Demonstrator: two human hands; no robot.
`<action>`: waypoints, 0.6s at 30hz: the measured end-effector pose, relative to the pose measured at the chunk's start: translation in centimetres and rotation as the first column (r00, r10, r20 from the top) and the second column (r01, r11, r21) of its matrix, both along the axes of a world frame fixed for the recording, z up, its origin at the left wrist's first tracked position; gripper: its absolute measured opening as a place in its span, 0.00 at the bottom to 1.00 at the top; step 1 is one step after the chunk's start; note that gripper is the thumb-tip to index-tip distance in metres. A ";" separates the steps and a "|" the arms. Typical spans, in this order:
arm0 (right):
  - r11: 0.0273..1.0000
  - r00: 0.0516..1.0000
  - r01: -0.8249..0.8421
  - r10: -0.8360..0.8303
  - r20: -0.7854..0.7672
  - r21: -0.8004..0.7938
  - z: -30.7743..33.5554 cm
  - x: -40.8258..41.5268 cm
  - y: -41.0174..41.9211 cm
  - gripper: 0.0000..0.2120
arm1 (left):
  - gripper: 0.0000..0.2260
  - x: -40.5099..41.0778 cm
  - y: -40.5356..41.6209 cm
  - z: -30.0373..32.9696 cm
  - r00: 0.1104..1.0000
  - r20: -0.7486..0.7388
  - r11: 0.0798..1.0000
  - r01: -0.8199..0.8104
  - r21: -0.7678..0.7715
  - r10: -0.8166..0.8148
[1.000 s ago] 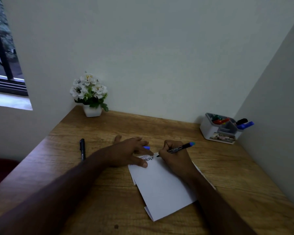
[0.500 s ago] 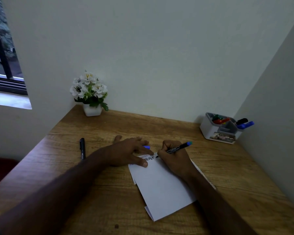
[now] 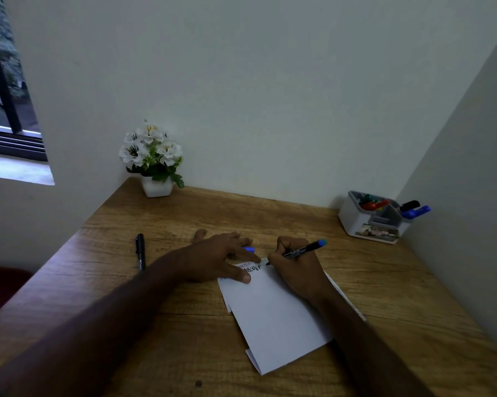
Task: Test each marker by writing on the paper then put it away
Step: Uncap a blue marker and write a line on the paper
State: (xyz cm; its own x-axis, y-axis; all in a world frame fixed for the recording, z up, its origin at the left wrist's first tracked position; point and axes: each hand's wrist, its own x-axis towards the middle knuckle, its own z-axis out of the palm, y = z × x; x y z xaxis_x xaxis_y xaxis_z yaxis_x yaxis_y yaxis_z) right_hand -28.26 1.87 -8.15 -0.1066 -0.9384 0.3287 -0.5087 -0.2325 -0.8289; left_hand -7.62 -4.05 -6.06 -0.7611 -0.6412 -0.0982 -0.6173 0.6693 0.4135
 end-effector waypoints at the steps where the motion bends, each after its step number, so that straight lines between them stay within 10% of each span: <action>1: 1.000 1.000 0.002 -0.002 -0.006 0.000 0.0 0.0 0.0 0.17 | 0.23 0.0 0.0 0.0 1.000 -0.001 1.000 0.000 0.001 0.000; 18: 1.000 1.000 0.015 -0.015 -0.013 0.004 -0.1 -0.1 -0.1 0.17 | 0.23 0.0 -0.2 -0.3 1.000 -0.008 1.000 0.003 0.009 -0.003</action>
State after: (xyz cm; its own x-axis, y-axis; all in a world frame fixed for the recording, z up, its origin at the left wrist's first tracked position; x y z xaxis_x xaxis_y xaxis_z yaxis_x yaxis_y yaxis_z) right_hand -28.31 1.73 -8.27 -0.1166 -0.9382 0.3260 -0.5227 -0.2211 -0.8234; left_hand -7.58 -4.20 -6.33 -0.7634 -0.6384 -0.0980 -0.6124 0.6673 0.4238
